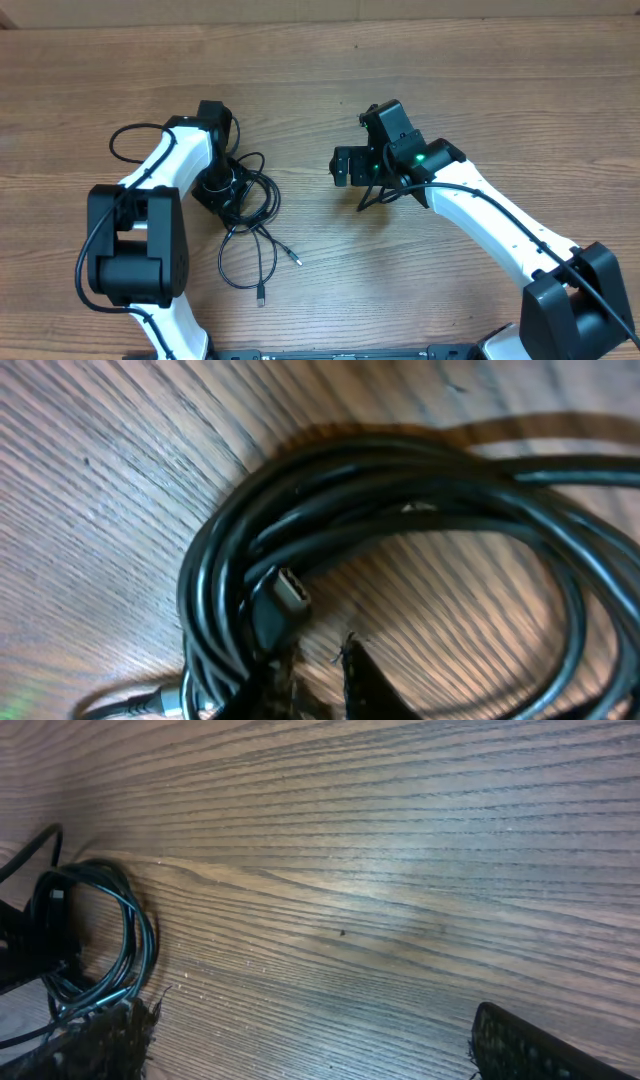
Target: Untangle cables
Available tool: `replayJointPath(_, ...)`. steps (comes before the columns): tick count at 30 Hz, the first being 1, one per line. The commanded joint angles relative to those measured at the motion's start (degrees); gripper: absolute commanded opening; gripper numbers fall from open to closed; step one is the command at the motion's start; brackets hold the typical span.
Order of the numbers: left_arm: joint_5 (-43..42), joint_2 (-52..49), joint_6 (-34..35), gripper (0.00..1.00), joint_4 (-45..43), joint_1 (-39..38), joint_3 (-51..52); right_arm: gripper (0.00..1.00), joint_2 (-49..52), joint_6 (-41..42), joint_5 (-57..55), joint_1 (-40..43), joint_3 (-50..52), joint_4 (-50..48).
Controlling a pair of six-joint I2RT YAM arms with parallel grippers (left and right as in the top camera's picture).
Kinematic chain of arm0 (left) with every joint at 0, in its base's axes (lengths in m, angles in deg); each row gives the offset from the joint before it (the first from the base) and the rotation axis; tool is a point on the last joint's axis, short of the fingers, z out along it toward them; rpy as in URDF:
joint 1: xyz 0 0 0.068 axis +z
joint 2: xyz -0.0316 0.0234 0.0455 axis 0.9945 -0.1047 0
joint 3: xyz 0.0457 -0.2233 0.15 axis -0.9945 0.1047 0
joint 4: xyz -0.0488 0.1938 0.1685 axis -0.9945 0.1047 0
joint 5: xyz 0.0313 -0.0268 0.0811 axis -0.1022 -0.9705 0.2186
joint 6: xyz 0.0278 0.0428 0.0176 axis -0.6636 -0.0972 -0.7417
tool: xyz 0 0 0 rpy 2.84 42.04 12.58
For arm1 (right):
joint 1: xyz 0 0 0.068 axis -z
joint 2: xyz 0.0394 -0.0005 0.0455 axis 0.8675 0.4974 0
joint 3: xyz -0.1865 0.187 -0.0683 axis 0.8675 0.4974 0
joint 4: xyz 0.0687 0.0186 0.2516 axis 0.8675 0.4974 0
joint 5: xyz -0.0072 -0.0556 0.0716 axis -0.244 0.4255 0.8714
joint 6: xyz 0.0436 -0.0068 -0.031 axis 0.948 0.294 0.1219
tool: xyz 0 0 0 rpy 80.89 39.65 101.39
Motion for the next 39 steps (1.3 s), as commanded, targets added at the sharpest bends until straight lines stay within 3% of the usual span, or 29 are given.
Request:
replayJointPath(1, 2.03, -1.66, -0.72, 0.05, 0.11, -0.42, 0.26, 1.0, -0.61, -0.13, -0.74, -0.2, -0.46, -0.11)
replayJointPath(8, 0.61, -1.31, -8.04, 0.04, 0.15, -0.33, -2.1, 1.0, -0.61, -0.13, -0.74, -0.2, -0.46, -0.13)
replayJointPath(14, 0.74, -0.26, -13.07, 0.04, 5.55, -0.37, -11.85, 1.0, -0.61, -0.13, -0.74, -0.2, -0.46, -0.07)
replayJointPath(15, 0.74, -0.26, -13.79, 0.07, 6.8, -0.35, -13.64, 1.0, -0.61, -0.13, -0.74, -0.2, -0.46, -0.04)
replayJointPath(18, 1.79, -0.26, -14.45, 0.34, 10.32, -0.35, -16.7, 1.0, -0.61, -0.13, -0.74, -0.2, -0.46, 0.26)
replayJointPath(26, 6.43, -0.26, -11.98, 0.42, 16.28, -0.42, -13.6, 1.0, -0.61, -0.15, -0.79, -0.2, -0.46, 1.36)
replayJointPath(32, 5.92, -0.26, -9.4, 0.41, 13.27, -0.42, -7.58, 1.0, -0.61, -0.15, -0.79, -0.2, -0.46, 1.38)
replayJointPath(39, 3.45, -0.26, -9.44, 0.23, 4.5, -0.48, -1.27, 1.0, -0.61, -0.15, -0.79, -0.2, -0.46, 1.36)
